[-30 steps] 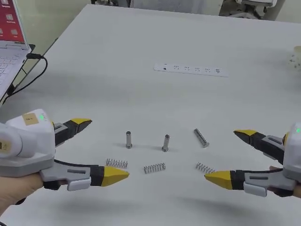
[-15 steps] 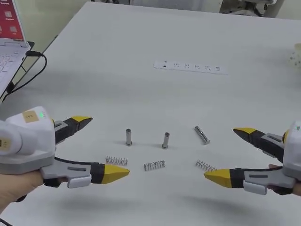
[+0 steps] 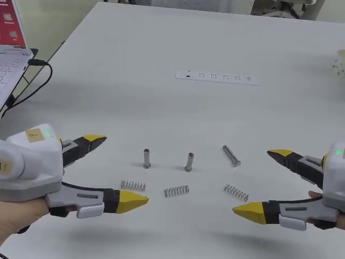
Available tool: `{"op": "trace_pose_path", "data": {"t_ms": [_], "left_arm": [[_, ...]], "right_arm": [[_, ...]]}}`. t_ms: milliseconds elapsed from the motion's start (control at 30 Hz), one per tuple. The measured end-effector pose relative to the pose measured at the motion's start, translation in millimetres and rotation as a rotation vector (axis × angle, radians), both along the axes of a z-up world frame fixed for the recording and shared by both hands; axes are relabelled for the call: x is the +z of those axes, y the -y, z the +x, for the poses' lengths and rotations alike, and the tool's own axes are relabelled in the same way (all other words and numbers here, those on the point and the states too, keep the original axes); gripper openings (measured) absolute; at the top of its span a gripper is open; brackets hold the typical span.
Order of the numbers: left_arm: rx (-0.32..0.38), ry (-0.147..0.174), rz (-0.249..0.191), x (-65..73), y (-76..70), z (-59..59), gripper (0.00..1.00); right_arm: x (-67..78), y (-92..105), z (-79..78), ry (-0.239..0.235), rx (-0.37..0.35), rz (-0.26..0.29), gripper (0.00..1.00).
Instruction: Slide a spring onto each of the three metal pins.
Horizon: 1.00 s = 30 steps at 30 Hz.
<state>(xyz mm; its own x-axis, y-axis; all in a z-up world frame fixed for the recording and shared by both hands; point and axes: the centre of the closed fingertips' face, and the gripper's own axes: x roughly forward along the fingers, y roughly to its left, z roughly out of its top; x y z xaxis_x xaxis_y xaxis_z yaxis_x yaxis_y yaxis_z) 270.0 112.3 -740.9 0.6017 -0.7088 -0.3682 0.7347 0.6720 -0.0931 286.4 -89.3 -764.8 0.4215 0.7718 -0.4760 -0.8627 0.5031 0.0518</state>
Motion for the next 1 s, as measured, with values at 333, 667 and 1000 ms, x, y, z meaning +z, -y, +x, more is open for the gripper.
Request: {"op": "trace_pose_path", "data": {"t_ms": [333, 667, 1000], "left_arm": [[0.0, -0.002, 0.001, -0.2, -1.6, 2.3, 0.98], [0.003, -0.009, 0.005, -2.1, -4.1, 2.2, 0.98], [0.005, -0.014, 0.001, -4.4, -5.0, 1.9, 0.98]], "right_arm": [[-4.6, -6.8, -1.5, -0.018, 0.022, -0.022, 0.99], [-9.7, -4.9, 8.9, -0.023, 0.019, -0.049, 0.99], [-13.4, -5.5, 27.1, -0.087, 0.001, -0.095, 0.89]]}}
